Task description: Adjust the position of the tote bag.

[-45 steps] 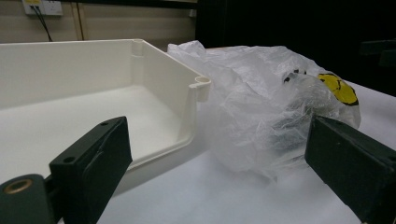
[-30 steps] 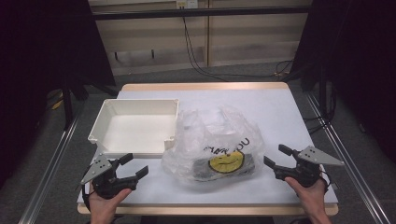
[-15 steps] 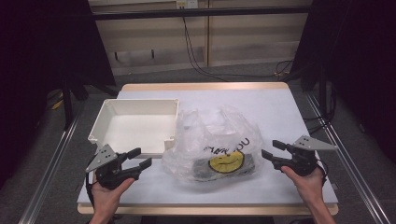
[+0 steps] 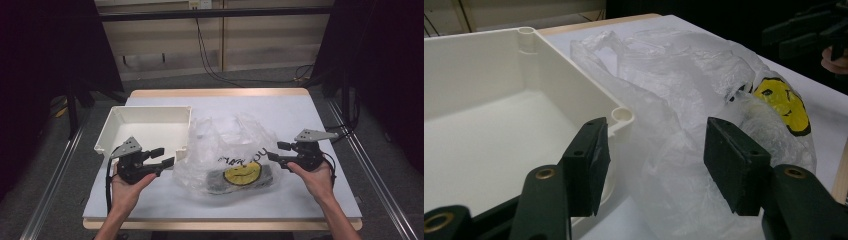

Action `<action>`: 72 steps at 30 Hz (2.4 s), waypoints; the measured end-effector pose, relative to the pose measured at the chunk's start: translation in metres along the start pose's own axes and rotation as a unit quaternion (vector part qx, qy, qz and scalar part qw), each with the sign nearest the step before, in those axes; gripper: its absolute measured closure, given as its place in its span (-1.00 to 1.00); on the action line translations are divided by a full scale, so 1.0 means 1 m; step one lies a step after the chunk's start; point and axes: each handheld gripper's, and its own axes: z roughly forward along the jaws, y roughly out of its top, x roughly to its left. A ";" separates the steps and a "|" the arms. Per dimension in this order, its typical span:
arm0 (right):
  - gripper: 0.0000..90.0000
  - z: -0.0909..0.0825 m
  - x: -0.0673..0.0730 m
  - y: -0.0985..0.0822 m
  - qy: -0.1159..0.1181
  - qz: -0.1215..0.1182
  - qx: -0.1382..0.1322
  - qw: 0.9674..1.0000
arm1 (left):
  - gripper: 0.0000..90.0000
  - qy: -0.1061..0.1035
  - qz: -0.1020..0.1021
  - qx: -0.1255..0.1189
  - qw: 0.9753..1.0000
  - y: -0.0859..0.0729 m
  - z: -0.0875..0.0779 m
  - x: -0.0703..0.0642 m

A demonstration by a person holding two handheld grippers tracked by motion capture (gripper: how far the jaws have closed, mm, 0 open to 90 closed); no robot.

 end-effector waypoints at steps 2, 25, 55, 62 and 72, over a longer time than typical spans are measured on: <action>-0.12 0.004 -0.004 0.008 -0.001 -0.001 -0.001 1.000 | -0.03 -0.001 -0.002 0.006 1.000 0.006 0.006 -0.001; 0.06 0.055 -0.043 0.052 0.000 -0.002 0.052 0.999 | 0.17 -0.046 0.010 0.071 0.996 0.072 0.099 0.013; -0.20 0.119 -0.057 0.079 -0.022 -0.021 0.121 0.992 | -0.12 0.009 -0.026 0.089 0.996 0.081 0.127 0.056; 0.04 0.128 -0.062 0.074 -0.024 -0.010 0.135 0.991 | -0.20 0.024 -0.013 0.117 0.993 0.076 0.131 0.057; 0.85 0.133 -0.064 0.069 -0.002 0.005 0.147 0.989 | -0.18 0.027 -0.022 0.117 0.993 0.067 0.131 0.054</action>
